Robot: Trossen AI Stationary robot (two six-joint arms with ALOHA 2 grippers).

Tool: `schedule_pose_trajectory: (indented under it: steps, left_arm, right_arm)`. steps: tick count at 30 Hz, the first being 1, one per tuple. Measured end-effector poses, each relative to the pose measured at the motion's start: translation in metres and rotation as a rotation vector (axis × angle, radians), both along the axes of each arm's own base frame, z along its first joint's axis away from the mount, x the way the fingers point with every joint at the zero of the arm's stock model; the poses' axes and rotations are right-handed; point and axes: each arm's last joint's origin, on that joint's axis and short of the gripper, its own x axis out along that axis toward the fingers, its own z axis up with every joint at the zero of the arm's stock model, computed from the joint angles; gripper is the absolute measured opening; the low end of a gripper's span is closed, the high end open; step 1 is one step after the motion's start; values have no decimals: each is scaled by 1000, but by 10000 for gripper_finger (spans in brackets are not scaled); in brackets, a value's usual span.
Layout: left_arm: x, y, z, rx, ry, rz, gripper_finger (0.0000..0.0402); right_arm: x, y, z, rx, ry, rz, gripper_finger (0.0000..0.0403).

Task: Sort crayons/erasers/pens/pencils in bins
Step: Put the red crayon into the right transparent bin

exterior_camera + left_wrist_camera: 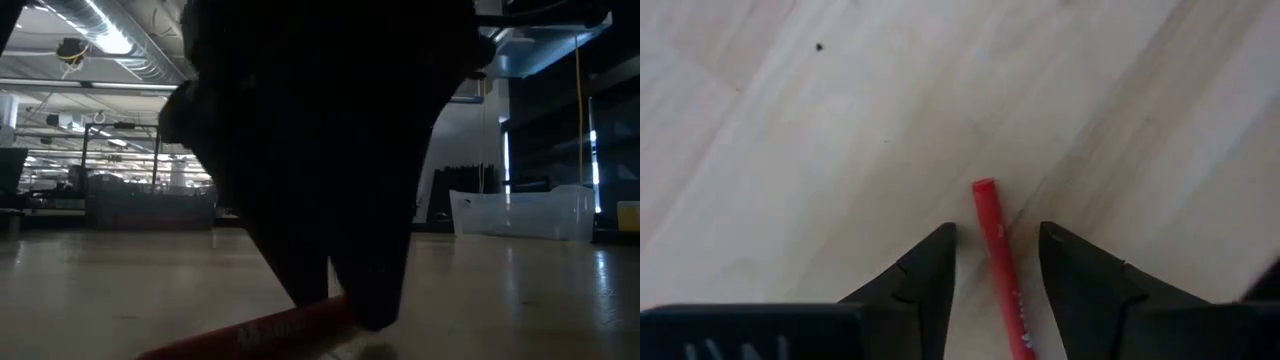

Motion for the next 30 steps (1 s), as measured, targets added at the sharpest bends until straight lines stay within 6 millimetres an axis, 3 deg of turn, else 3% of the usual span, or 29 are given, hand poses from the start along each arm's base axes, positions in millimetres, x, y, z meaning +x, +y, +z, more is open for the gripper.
schedule_pose_trajectory:
  steps: [6,15,20,23,30]
  left_arm:
    - [-5,1,-10,19,33,-47,125]
    - [-2,10,-12,99,40,-127,10]
    - [5,23,-8,141,48,-231,17]
    - [18,42,-2,264,21,-306,14]
    - [65,136,17,493,-6,-494,5]
  right_arm:
    - [-7,9,0,31,-10,65,135]
    - [-15,21,2,75,-45,134,135]
    - [-17,25,3,96,-61,155,135]
    - [-18,27,4,93,-68,168,135]
    - [-21,38,15,48,-113,199,135]
